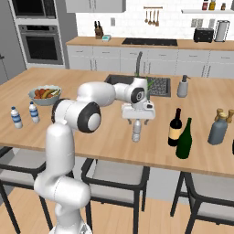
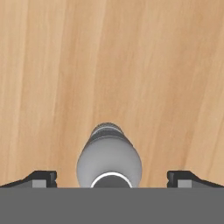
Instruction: Move the plastic bottles in the middle to the plastics group, and the glass bottles in the middle to the glass group.
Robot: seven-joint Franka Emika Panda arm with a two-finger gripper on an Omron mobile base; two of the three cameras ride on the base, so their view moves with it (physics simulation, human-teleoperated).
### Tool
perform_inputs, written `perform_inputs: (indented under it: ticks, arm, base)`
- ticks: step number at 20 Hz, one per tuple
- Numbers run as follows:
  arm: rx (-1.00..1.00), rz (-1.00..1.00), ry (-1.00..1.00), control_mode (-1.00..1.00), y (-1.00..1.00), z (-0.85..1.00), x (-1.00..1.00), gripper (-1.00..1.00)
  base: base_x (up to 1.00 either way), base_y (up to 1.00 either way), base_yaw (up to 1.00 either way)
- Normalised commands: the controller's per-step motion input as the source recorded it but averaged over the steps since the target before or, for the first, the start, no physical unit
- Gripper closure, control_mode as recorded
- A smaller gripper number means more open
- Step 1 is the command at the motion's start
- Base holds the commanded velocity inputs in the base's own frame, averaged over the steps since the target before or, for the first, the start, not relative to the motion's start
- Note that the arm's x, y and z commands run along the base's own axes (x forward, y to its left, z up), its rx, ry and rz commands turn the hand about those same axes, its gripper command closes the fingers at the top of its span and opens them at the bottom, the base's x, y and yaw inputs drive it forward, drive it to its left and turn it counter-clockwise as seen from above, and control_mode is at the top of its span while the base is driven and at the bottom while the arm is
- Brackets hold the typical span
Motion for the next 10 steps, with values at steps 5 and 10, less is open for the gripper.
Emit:
perform_inputs:
  ticks: [5, 10]
  arm:
    - [0.01, 0.00, -0.06, -1.00, 0.00, -0.29, -0.07, -1.00]
    - [0.01, 0.00, -0.07, -1.00, 0.05, -0.31, 0.00, 1.00]
  base:
    - [0.00, 0.00, 0.00]
    - [0.00, 0.00, 0.00]
